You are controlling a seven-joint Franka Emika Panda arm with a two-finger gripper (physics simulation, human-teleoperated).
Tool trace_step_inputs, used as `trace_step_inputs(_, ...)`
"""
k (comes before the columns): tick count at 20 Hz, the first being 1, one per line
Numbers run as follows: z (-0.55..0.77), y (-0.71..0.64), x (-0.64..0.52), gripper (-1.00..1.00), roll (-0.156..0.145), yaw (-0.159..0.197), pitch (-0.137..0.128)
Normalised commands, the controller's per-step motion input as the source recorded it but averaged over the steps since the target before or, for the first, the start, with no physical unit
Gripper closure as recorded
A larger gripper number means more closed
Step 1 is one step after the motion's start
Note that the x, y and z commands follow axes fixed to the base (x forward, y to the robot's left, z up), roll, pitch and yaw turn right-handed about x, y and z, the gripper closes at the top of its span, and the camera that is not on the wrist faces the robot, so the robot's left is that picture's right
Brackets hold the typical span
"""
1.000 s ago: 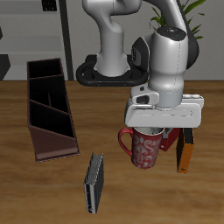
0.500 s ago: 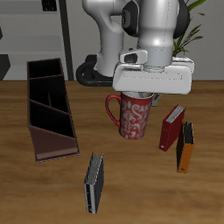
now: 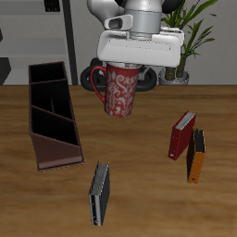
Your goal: Place the red mug into the right desk caddy's left compartment
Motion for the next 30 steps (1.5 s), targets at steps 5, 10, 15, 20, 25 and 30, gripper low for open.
trace_step_inputs(5, 0.13, -0.49, -0.27, 1.0, -0.061, -0.022, -0.015)
trace_step_inputs(10, 0.02, -0.26, -0.4, 1.0, -0.019, 0.022, -0.013)
trace_step_inputs(15, 0.02, -0.39, -0.47, 1.0, -0.022, -0.014, 0.008)
trace_step_inputs(20, 0.06, -0.29, -0.37, 1.0, -0.016, 0.018, -0.013)
trace_step_inputs(25, 0.21, -0.46, -0.48, 1.0, -0.06, -0.023, -0.02)
trace_step_inputs(30, 0.28, -0.48, -0.33, 1.0, -0.06, -0.001, -0.034)
